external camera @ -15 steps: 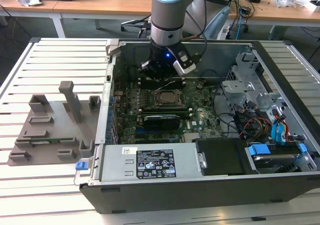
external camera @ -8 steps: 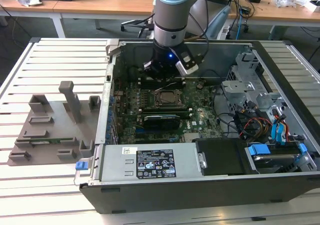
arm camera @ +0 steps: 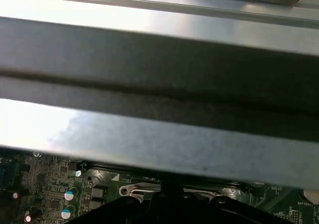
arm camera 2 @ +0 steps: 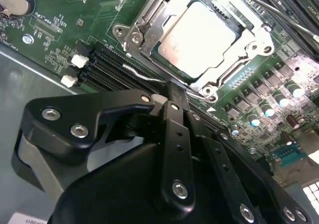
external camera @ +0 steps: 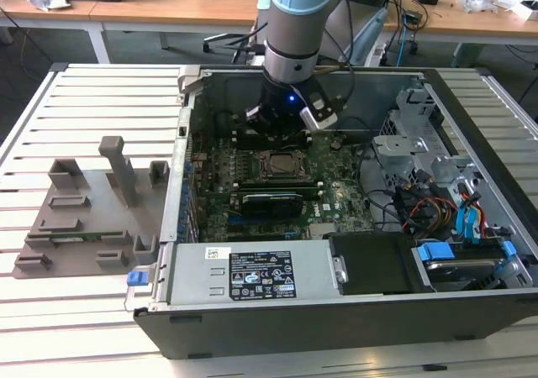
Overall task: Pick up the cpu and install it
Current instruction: 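Install the first cpu locking lever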
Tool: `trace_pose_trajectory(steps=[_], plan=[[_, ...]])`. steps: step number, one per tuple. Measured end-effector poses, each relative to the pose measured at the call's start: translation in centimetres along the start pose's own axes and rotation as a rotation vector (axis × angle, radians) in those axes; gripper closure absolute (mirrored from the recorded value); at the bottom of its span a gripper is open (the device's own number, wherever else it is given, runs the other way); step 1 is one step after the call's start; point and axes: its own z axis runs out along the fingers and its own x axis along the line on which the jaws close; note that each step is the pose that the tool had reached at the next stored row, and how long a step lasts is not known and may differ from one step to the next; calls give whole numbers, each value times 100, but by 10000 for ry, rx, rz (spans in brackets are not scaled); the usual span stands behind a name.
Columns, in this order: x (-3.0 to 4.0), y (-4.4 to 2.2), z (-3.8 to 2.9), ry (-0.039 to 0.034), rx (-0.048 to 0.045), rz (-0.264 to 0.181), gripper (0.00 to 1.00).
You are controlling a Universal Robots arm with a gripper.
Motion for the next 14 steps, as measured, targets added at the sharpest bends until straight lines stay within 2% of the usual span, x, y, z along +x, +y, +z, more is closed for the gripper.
trace_pose_trajectory(steps=[11,14], plan=[[-59,-9,17,22,-4,2,89],[-105,-14,17,40,-7,4,89]])
